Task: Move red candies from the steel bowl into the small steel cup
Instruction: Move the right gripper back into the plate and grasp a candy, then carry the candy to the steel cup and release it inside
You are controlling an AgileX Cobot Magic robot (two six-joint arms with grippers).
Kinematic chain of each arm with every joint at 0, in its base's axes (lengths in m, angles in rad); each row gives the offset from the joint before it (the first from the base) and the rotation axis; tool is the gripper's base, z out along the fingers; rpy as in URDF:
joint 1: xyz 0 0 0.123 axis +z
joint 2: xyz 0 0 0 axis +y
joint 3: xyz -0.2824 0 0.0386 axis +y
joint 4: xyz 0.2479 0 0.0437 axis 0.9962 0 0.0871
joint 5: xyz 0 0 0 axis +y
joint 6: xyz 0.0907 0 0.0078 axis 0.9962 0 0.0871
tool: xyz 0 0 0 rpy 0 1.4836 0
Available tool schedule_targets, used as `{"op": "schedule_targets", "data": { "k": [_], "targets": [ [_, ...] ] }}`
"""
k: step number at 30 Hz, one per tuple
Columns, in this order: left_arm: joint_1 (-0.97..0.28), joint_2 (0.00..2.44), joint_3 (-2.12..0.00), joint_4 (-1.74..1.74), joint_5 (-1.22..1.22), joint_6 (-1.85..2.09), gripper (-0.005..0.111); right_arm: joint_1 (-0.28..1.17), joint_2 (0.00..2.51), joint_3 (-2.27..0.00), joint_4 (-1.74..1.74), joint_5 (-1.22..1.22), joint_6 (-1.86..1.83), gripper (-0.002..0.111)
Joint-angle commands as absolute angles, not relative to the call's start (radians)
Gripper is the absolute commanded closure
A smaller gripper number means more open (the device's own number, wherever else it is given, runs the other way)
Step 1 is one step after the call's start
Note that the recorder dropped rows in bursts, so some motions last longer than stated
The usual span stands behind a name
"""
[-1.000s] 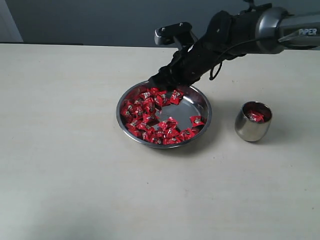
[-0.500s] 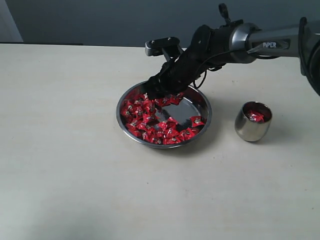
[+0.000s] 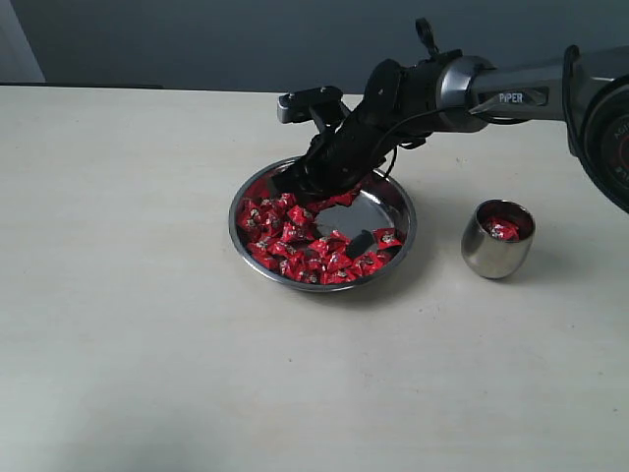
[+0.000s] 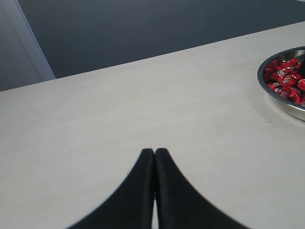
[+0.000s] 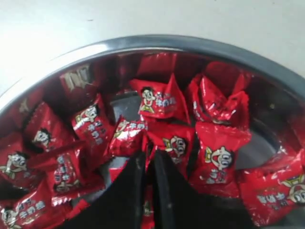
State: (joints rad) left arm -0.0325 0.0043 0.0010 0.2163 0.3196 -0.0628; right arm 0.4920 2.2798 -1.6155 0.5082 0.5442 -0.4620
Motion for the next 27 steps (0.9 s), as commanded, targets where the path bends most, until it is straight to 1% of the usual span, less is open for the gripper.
{"op": "schedule_targets", "data": {
  "k": [1,8,11,17,19,20,22,25,27],
  "targets": [
    [-0.033,0.0,0.0,0.222,0.313,-0.068,0.106,0.49,2.258,-1.622,0.502,0.551,-0.469,0.109],
    [-0.033,0.0,0.0,0.219,0.313,-0.068,0.106,0.49,2.161,-1.62,0.502,0.615,-0.469,0.109],
    [-0.033,0.0,0.0,0.219,0.313,-0.068,0.106,0.49,2.065,-1.569,0.502,0.642,-0.469,0.109],
    [-0.033,0.0,0.0,0.219,0.313,-0.068,0.106,0.49,1.87,-1.388,0.463,0.59,-0.467,0.109],
    [-0.033,0.0,0.0,0.219,0.313,-0.068,0.106,0.488,1.78,-1.295,0.452,0.547,-0.448,0.109],
    [-0.033,0.0,0.0,0.219,0.313,-0.068,0.106,0.486,1.684,-1.196,0.437,0.488,-0.428,0.109],
    [-0.033,0.0,0.0,0.219,0.313,-0.068,0.106,0.453,1.556,-1.069,0.411,0.429,-0.358,0.109],
    [-0.033,0.0,0.0,0.219,0.313,-0.068,0.106,0.316,1.406,-0.895,0.401,0.424,-0.318,0.109],
    [-0.033,0.0,0.0,0.219,0.313,-0.068,0.106,0.237,1.377,-0.833,0.39,0.422,-0.318,0.109]
  ]
}}
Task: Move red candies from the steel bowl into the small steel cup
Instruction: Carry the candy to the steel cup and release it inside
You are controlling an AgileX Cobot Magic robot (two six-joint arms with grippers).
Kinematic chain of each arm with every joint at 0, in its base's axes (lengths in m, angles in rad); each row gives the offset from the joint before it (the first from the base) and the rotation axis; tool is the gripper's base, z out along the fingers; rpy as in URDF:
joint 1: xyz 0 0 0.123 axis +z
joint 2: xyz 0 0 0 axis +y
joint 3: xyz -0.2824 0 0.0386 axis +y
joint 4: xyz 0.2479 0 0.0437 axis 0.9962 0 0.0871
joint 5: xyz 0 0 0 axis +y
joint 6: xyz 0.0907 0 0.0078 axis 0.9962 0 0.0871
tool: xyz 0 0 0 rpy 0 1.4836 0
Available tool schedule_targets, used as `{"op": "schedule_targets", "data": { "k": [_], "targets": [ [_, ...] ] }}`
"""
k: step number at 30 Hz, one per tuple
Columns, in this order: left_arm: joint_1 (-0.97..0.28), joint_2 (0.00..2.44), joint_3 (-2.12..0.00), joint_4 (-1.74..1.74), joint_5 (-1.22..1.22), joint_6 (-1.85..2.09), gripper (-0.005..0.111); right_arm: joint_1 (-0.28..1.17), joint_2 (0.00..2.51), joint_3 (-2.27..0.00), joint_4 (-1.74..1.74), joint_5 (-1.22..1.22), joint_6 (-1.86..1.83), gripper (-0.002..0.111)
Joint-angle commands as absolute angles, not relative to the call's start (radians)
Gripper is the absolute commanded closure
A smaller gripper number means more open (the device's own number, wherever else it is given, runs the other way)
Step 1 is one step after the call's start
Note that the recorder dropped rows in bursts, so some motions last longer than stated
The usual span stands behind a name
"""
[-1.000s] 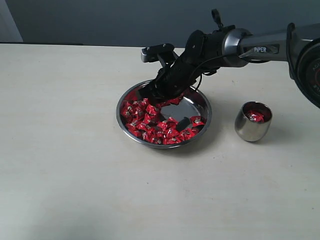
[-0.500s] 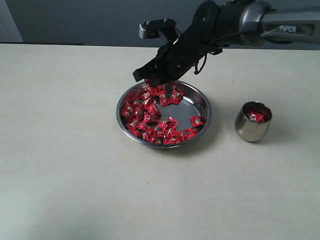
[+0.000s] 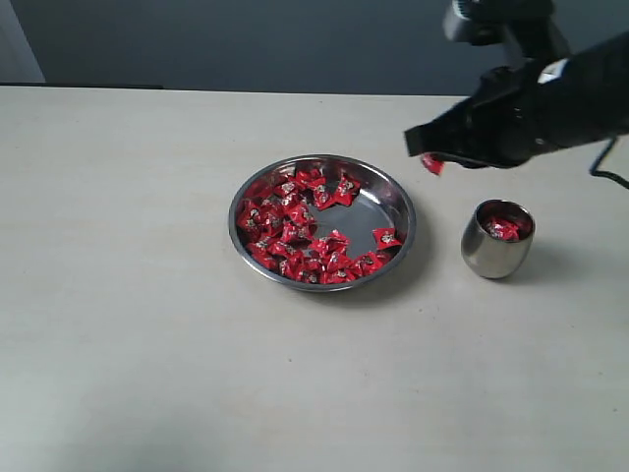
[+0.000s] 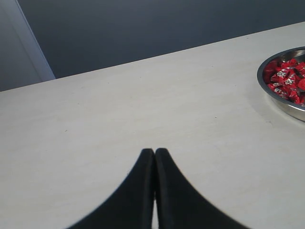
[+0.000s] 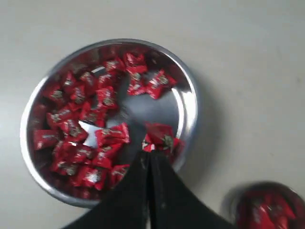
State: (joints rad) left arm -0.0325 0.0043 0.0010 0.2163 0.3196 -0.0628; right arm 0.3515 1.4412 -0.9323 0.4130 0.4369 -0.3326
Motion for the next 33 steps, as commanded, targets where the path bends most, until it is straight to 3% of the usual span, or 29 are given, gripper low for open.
{"op": "schedule_targets", "data": {
  "k": [1,5,20,22,27,33],
  "targets": [
    [-0.033,0.0,0.0,0.219,0.313,-0.068,0.106,0.197,1.379,-0.816,0.39,0.422,-0.318,0.109],
    [-0.033,0.0,0.0,0.219,0.313,-0.068,0.106,0.139,1.441,-0.802,0.363,0.406,-0.318,0.109],
    [-0.033,0.0,0.0,0.219,0.313,-0.068,0.106,0.139,1.567,-0.802,0.345,0.326,-0.317,0.109],
    [-0.033,0.0,0.0,0.219,0.313,-0.068,0.106,0.139,1.567,-0.802,0.342,0.337,-0.317,0.103],
    [-0.033,0.0,0.0,0.219,0.313,-0.068,0.106,0.139,1.567,-0.802,0.342,0.351,-0.317,0.076],
    [-0.033,0.0,0.0,0.219,0.313,-0.068,0.106,0.141,1.529,-0.828,0.368,0.311,-0.317,0.076]
  ]
}}
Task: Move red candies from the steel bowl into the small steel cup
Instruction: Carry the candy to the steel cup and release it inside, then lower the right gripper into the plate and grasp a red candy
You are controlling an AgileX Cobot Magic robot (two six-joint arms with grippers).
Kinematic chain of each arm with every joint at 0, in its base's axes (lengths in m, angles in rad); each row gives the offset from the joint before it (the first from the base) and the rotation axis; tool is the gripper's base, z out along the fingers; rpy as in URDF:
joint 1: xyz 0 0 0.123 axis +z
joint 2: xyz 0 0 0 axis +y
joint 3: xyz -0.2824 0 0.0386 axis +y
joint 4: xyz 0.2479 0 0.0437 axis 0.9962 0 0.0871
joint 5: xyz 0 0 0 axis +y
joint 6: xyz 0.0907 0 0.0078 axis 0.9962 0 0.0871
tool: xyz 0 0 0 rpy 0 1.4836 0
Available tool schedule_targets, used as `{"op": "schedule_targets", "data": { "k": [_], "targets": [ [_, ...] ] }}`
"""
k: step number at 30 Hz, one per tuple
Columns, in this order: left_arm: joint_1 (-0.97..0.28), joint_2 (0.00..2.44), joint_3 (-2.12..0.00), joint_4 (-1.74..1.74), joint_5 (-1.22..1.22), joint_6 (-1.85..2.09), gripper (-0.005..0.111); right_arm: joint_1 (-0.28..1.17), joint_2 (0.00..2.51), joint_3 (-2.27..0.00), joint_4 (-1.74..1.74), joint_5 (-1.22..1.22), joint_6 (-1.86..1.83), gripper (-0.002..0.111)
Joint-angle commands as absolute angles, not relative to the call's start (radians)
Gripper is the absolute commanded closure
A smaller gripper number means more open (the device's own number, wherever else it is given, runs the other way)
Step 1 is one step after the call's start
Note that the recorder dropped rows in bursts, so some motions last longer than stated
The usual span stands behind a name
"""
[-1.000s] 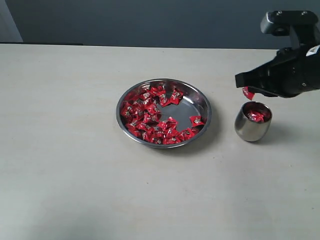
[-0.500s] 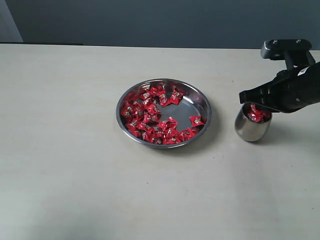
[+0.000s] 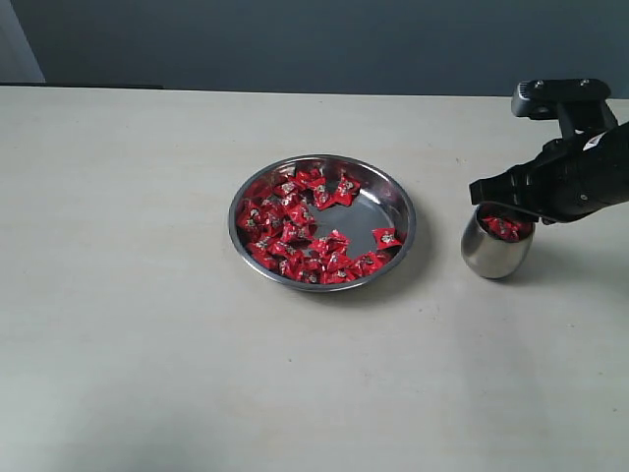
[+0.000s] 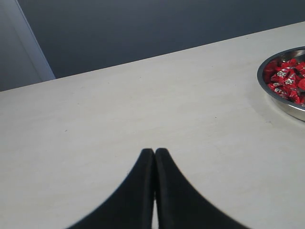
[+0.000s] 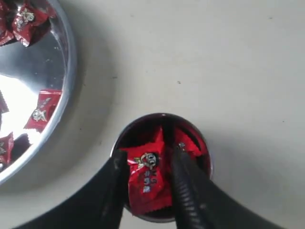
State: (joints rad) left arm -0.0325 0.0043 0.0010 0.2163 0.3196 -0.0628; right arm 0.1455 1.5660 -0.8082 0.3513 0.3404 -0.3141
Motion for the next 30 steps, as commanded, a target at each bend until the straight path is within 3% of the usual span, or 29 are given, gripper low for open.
{"op": "schedule_targets", "data": {
  "k": [1,10,15,17,30],
  "targets": [
    [-0.033,0.0,0.0,0.219,0.313,-0.068,0.106,0.143,1.514,-0.843,0.398,0.311,-0.317,0.076],
    [-0.033,0.0,0.0,0.219,0.313,-0.068,0.106,0.371,1.543,-0.977,0.474,0.351,-0.461,0.075],
    [-0.033,0.0,0.0,0.219,0.313,-0.068,0.106,0.499,1.705,-1.115,0.48,0.343,-0.486,0.061],
    [-0.033,0.0,0.0,0.219,0.313,-0.068,0.106,0.531,1.798,-1.187,0.48,0.354,-0.486,0.061],
    [-0.033,0.0,0.0,0.219,0.313,-0.068,0.106,0.549,2.185,-1.464,0.533,0.403,-0.486,0.061]
  ]
}}
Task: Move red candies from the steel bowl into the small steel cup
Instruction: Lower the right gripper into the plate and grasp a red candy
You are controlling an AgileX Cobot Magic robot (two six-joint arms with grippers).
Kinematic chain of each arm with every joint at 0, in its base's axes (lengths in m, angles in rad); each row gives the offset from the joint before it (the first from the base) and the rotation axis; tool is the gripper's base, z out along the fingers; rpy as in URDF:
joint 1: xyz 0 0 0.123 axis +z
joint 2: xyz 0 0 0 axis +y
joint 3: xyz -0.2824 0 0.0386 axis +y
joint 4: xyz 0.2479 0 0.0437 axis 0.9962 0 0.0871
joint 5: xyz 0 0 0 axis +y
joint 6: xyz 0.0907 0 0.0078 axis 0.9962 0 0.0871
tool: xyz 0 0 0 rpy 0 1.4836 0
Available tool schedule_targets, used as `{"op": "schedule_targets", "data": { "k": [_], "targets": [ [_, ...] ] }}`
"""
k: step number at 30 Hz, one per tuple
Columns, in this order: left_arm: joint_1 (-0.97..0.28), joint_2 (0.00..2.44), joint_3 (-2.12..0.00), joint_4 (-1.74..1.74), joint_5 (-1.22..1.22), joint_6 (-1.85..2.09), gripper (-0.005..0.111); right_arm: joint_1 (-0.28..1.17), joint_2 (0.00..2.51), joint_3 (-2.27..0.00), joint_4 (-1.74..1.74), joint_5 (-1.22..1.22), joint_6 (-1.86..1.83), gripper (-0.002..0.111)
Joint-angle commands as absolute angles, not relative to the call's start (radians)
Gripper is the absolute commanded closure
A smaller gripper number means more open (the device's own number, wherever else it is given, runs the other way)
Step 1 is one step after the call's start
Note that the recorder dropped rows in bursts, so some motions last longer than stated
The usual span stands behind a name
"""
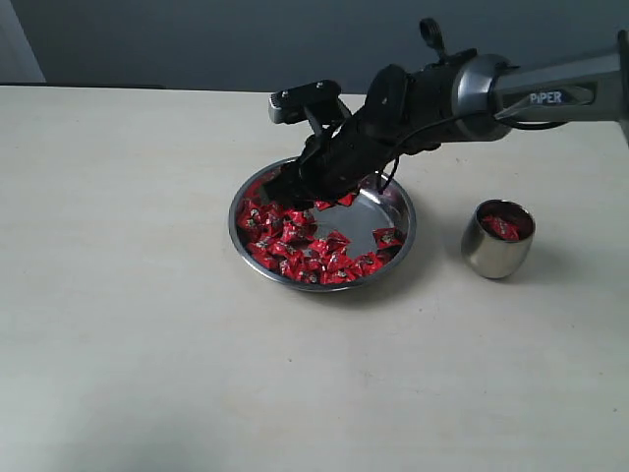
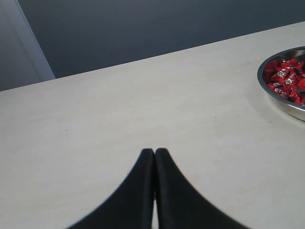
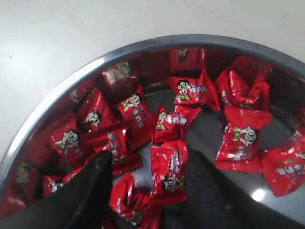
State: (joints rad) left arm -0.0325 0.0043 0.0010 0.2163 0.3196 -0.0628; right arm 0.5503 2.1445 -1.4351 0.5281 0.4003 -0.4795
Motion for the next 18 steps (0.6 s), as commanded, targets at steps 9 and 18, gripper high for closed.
{"op": "schedule_targets", "data": {
  "k": [9,18],
  "targets": [
    [-0.033,0.0,0.0,0.219,0.313,-0.068,0.106,0.547,2.213,-1.464,0.527,0.396,-0.486,0.061],
    [-0.033,0.0,0.0,0.219,0.313,-0.068,0.106,0.547,2.214,-1.464,0.527,0.412,-0.486,0.106]
  ]
}}
